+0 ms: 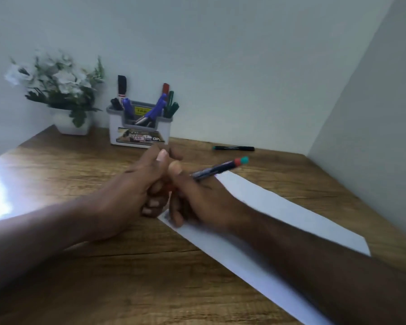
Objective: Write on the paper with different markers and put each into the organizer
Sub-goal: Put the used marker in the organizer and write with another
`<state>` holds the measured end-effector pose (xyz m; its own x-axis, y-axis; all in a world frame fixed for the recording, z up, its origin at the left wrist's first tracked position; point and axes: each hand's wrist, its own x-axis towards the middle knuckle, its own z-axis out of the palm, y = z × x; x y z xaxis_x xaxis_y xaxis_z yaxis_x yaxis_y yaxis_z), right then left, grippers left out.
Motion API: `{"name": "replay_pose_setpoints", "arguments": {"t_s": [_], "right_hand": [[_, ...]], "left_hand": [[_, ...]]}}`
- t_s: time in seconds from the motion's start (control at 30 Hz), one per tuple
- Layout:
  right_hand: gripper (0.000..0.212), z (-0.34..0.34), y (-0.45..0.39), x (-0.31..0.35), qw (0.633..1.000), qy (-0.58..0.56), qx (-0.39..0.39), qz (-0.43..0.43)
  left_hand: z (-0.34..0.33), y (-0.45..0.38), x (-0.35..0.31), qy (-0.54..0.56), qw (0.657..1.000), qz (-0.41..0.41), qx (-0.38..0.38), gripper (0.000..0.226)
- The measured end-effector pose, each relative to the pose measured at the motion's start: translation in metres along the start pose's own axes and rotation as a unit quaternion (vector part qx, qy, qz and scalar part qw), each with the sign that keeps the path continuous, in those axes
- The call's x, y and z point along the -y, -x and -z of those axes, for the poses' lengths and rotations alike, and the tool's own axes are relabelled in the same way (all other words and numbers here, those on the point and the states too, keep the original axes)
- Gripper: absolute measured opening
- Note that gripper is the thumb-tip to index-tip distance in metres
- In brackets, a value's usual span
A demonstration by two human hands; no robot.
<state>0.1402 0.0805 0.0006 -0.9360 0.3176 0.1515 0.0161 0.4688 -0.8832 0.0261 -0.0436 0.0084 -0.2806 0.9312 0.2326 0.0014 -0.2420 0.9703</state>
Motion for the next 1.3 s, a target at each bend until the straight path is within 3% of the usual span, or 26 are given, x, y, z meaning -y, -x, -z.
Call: {"name": "replay_pose_setpoints", "arguments": {"t_s": [0.07, 0.1, 0.2, 0.3, 0.5, 0.6, 0.7, 0.8, 0.87, 0.97, 1.13, 1.23, 1.3], "right_hand": [[0.088, -0.004, -0.003, 0.004, 1.0, -0.009, -0.018, -0.001], [0.084, -0.004, -0.002, 0.004, 0.999, -0.012, -0.027, 0.013], [0.038, -0.009, -0.003, 0.005, 0.991, -0.013, -0.069, 0.112], [0.037, -0.012, -0.005, 0.004, 0.985, 0.065, -0.075, 0.141], [0.028, -0.02, -0.013, 0.004, 0.989, 0.081, -0.057, 0.109], [0.023, -0.029, -0.012, 0.001, 0.989, 0.09, -0.032, 0.113], [0.008, -0.02, -0.005, 0.006, 0.992, 0.025, 0.0, 0.121], [0.012, 0.008, -0.005, 0.014, 0.989, 0.04, -0.029, 0.139], [0.027, 0.034, -0.014, 0.018, 0.971, 0.161, -0.058, 0.166], [0.056, 0.067, -0.036, 0.032, 0.917, 0.319, -0.083, 0.226], [0.032, 0.093, -0.082, 0.065, 0.923, 0.136, -0.248, 0.261], [0.045, 0.097, -0.111, 0.077, 0.902, 0.026, -0.321, 0.287], [0.066, 0.098, -0.126, 0.077, 0.889, 0.028, -0.349, 0.295]], "left_hand": [[-0.004, -0.005, 0.006, -0.01, 1.0, 0.015, -0.009, 0.036], [-0.005, -0.006, 0.006, -0.004, 1.0, 0.025, -0.019, 0.038], [-0.002, -0.006, 0.005, 0.015, 0.999, 0.039, -0.012, 0.042], [-0.003, -0.005, 0.006, 0.019, 0.997, 0.055, -0.043, 0.037], [0.0, -0.006, 0.007, 0.043, 0.995, 0.073, -0.052, 0.024], [0.004, -0.009, 0.006, 0.1, 0.987, 0.091, -0.09, 0.028], [0.01, -0.012, 0.006, 0.124, 0.984, 0.087, -0.098, 0.039], [0.027, -0.023, 0.008, 0.019, 0.98, 0.047, -0.195, 0.036], [0.039, -0.032, 0.008, -0.053, 0.969, 0.03, -0.24, 0.021], [0.053, -0.05, 0.01, -0.135, 0.958, 0.048, -0.247, 0.012], [0.048, -0.083, 0.017, -0.312, 0.915, 0.021, -0.255, 0.012], [0.053, -0.092, 0.028, -0.407, 0.878, 0.032, -0.25, 0.011], [0.058, -0.094, 0.032, -0.41, 0.881, 0.021, -0.236, 0.016]]}}
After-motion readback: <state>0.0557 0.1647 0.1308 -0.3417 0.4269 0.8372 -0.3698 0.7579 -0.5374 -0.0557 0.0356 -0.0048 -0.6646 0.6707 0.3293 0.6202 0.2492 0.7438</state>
